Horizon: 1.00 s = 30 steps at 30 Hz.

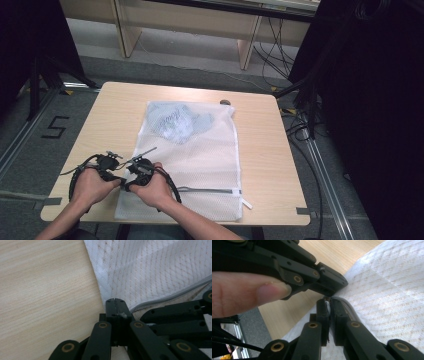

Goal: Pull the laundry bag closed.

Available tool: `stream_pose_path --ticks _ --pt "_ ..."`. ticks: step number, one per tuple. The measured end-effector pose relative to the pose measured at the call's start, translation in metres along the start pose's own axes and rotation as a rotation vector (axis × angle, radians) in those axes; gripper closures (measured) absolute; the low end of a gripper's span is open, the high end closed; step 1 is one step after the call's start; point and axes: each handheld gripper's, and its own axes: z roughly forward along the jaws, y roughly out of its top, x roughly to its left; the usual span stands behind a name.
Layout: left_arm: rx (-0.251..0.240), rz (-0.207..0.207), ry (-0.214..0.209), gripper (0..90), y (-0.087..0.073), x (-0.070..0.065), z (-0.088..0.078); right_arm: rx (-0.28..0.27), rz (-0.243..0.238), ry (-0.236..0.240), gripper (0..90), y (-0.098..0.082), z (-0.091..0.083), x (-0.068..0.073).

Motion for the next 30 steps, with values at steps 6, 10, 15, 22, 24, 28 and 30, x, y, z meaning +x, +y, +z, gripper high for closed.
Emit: stream_pose_path --ticks 6,10,15,22,24,28,30 --pt "-0.012 -0.005 0.001 89.9 -0.0004 -0.0013 0.0009 -0.016 -0.01 -0.013 87.1 -0.0017 -0.0014 0.0006" --pt "-0.021 -0.002 -0.002 89.9 -0.0012 -0.001 0.0011 -0.032 -0.01 -0.051 87.2 -0.0033 -0.003 0.002" --pt "-0.023 -0.002 -0.001 89.9 -0.0014 -0.0013 0.001 -0.034 0.011 -0.05 87.1 -0.0013 -0.0028 -0.0012" --pt "-0.023 0.008 0.007 89.9 -0.0019 -0.0029 0.0009 -0.009 0.043 -0.058 87.1 -0.0001 -0.0033 -0.005" --pt "-0.012 0.029 0.01 89.9 -0.0019 -0.0018 0.0001 -0.006 0.047 -0.074 87.1 0.0008 -0.0045 -0.0039" --pt "-0.026 0.01 -0.002 89.9 -0.0024 -0.0009 0.0007 -0.006 0.034 -0.093 87.2 0.0 -0.0054 -0.0036" --pt "-0.017 0.021 -0.001 89.9 -0.0024 -0.0001 0.0 -0.01 0.01 -0.094 87.1 -0.0005 -0.0057 -0.0031"
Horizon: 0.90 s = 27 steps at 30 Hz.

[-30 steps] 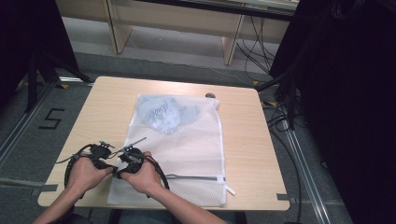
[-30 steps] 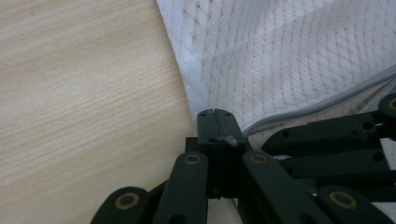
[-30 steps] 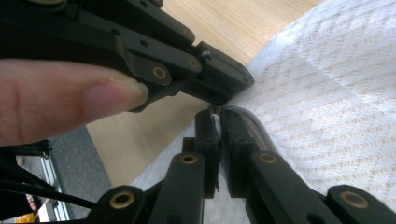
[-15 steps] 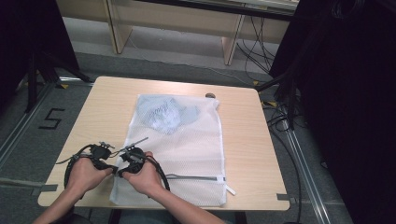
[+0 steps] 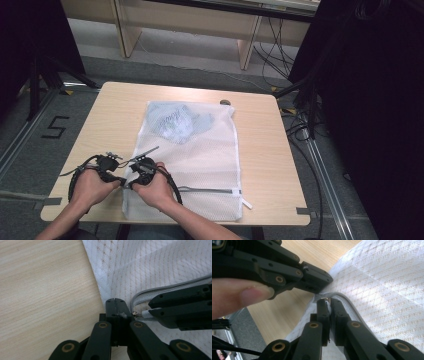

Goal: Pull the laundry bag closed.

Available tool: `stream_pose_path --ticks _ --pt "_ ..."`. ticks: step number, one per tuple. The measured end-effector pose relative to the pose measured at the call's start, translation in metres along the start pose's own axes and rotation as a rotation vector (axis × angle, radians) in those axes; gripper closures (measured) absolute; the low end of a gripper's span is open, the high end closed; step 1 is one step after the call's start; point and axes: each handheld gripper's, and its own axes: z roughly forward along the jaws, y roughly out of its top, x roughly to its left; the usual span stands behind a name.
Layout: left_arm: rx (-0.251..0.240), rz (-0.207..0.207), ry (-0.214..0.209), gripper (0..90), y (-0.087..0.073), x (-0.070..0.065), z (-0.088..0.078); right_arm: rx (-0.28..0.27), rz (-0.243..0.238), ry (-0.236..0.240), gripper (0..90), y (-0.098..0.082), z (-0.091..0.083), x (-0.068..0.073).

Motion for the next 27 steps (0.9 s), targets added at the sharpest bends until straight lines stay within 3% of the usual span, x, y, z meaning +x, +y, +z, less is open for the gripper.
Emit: stream_pose_path --ticks 6,7,11,18,19,20,26,27 --pt "-0.011 -0.01 0.003 89.9 0.0 -0.001 0.001 0.005 0.015 -0.024 87.2 -0.002 -0.003 0.005" --pt "-0.009 -0.011 0.002 89.9 0.0 -0.001 0.001 -0.006 -0.009 -0.031 87.2 -0.002 -0.004 0.003" --pt "-0.005 -0.011 0.003 89.9 0.0 -0.001 0.001 -0.006 -0.002 -0.043 87.2 -0.003 -0.01 -0.001" --pt "0.0 -0.011 0.003 89.9 0.0 -0.001 0.0 -0.001 -0.013 -0.031 87.1 -0.006 -0.015 -0.005" --pt "0.001 -0.014 0.001 89.9 0.0 0.0 0.0 0.001 0.018 -0.02 87.1 -0.006 -0.015 -0.004" --pt "-0.001 -0.018 0.003 89.9 0.0 0.0 0.0 0.001 0.02 -0.018 87.1 -0.006 -0.016 -0.004" --pt "-0.001 -0.015 -0.008 89.9 0.0 0.001 0.0 -0.008 -0.027 -0.026 87.1 -0.007 -0.017 -0.003" --pt "-0.002 -0.016 -0.008 89.9 0.0 0.001 0.0 -0.004 -0.014 -0.025 87.1 -0.007 -0.019 -0.002"
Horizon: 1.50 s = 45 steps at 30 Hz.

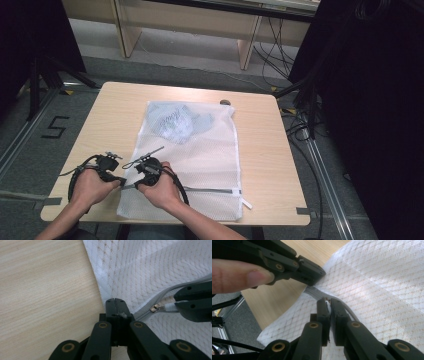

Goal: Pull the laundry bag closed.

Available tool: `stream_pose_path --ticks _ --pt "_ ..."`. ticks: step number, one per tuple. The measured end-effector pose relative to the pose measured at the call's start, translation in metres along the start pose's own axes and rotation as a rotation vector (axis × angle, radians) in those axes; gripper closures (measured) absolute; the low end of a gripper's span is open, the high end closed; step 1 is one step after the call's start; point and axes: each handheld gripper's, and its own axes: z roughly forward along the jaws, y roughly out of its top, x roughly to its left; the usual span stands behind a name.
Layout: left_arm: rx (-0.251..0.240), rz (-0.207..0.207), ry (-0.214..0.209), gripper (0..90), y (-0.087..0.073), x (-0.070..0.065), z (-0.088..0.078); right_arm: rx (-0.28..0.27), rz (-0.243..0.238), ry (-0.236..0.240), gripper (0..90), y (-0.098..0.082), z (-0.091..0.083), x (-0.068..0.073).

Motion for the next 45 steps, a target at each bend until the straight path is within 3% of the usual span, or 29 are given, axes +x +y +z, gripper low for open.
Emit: stream_pose_path --ticks 28,32,45 --pt "0.003 -0.005 -0.006 89.9 0.0 0.002 0.0 -0.032 -0.046 -0.025 87.1 -0.008 -0.018 0.002" --pt "0.003 -0.004 -0.007 89.9 0.0 0.002 0.0 -0.029 -0.027 -0.021 87.1 -0.008 -0.021 0.001" --pt "0.004 -0.003 -0.008 89.9 0.0 0.002 0.0 -0.034 -0.026 -0.018 87.1 -0.012 -0.026 -0.001"
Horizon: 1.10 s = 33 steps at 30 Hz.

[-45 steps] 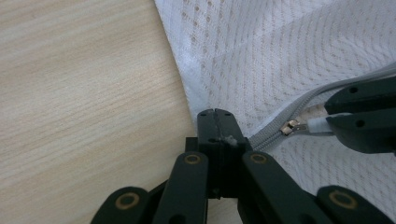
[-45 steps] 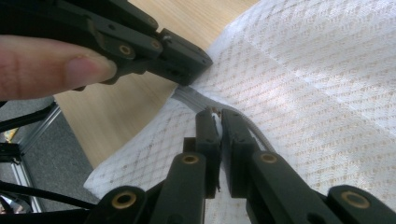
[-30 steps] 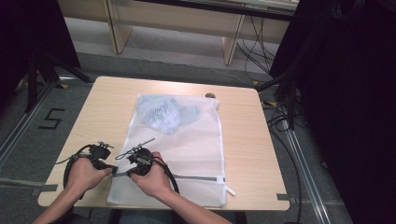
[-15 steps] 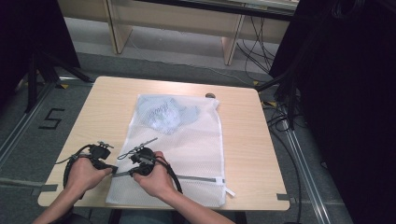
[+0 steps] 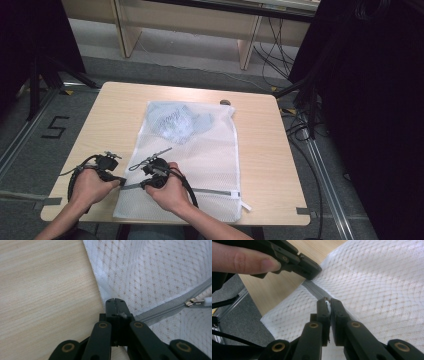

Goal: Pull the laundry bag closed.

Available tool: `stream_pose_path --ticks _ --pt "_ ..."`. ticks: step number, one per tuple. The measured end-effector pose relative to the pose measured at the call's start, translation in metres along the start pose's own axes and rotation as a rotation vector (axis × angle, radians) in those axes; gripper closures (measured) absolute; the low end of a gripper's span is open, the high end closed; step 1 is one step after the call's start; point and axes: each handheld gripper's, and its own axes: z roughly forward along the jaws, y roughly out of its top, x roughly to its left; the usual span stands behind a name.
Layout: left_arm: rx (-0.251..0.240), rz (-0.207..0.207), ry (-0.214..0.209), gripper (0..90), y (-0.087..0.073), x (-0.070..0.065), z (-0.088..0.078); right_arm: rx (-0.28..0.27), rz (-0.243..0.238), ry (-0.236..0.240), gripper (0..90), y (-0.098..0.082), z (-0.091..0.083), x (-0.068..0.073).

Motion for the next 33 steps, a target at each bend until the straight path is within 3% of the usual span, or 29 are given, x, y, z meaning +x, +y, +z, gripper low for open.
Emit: stream_pose_path --ticks 9,12,15,24,31,33 --pt "0.0 0.0 0.0 89.9 0.0 0.0 0.0 0.005 0.021 -0.006 87.1 -0.003 -0.005 -0.002" --pt "-0.001 0.0 -0.001 89.9 0.0 0.0 0.0 -0.007 -0.004 -0.006 87.1 -0.003 -0.007 -0.004" --pt "-0.002 -0.001 -0.002 89.9 0.0 0.0 0.0 -0.001 0.015 -0.013 87.1 -0.003 -0.009 -0.004" --pt "-0.016 -0.014 -0.005 89.9 0.0 -0.001 0.001 -0.005 0.007 -0.005 87.1 -0.005 -0.014 -0.007" --pt "-0.004 -0.001 -0.002 89.9 0.0 0.0 0.0 -0.009 0.022 -0.005 87.1 -0.006 -0.02 -0.011" --pt "-0.016 -0.017 -0.005 89.9 0.0 -0.001 0.001 -0.014 0.013 -0.008 87.1 -0.006 -0.02 -0.012"
